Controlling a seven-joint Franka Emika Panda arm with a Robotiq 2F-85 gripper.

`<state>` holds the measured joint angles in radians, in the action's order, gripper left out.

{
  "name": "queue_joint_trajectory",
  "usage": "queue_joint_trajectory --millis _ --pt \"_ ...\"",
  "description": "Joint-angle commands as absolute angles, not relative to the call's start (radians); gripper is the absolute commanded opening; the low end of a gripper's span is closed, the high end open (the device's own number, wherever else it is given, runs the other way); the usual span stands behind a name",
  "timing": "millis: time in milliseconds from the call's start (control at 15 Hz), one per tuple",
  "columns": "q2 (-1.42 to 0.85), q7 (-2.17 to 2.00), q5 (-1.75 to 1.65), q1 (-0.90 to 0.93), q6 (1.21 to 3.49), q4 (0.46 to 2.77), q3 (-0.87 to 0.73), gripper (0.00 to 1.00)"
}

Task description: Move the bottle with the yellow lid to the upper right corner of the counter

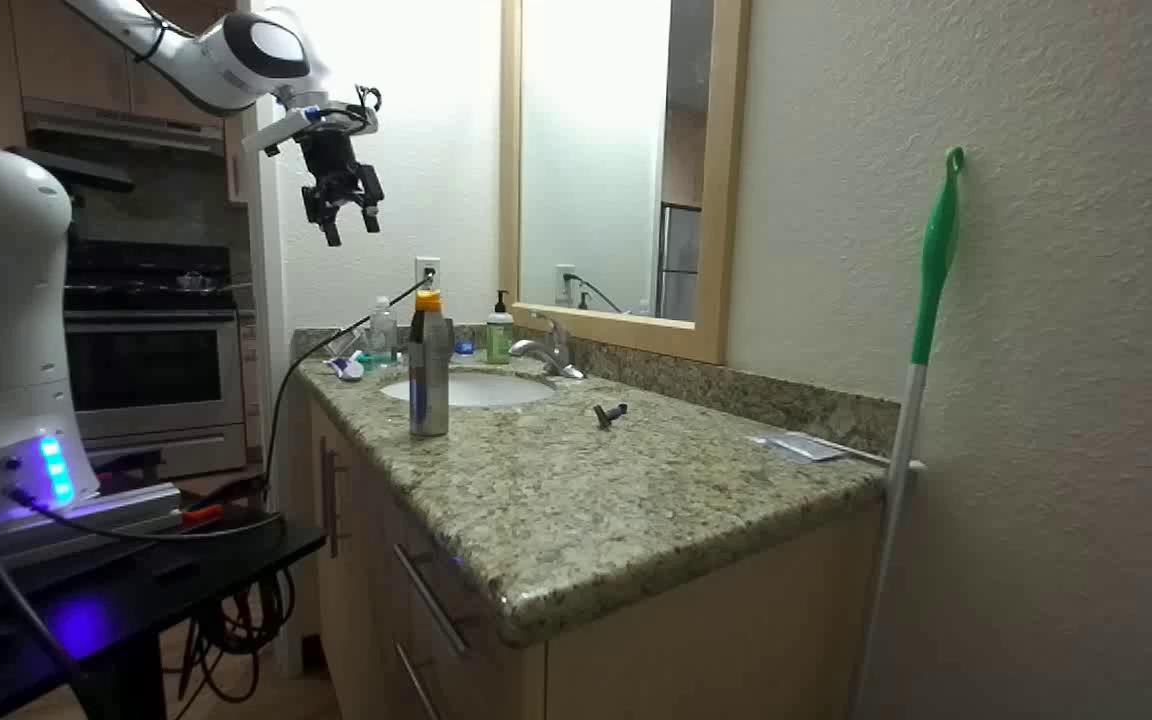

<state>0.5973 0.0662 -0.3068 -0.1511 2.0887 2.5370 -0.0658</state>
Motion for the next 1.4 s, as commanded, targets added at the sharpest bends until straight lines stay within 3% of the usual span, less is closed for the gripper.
queue_joint_trajectory --millis 0,667,1000,1333 --pt "0.597 0.064 -0.309 -0.145 2.085 2.535 -0.070 1.00" --pt "0.774 -0.104 -0.293 -0.330 2.137 2.739 -0.214 1.00" --pt "0.593 -0.250 -0.315 -0.361 2.115 2.622 -0.155 1.00" --pt "0.429 -0.283 -0.300 -0.455 2.059 2.511 -0.272 1.00"
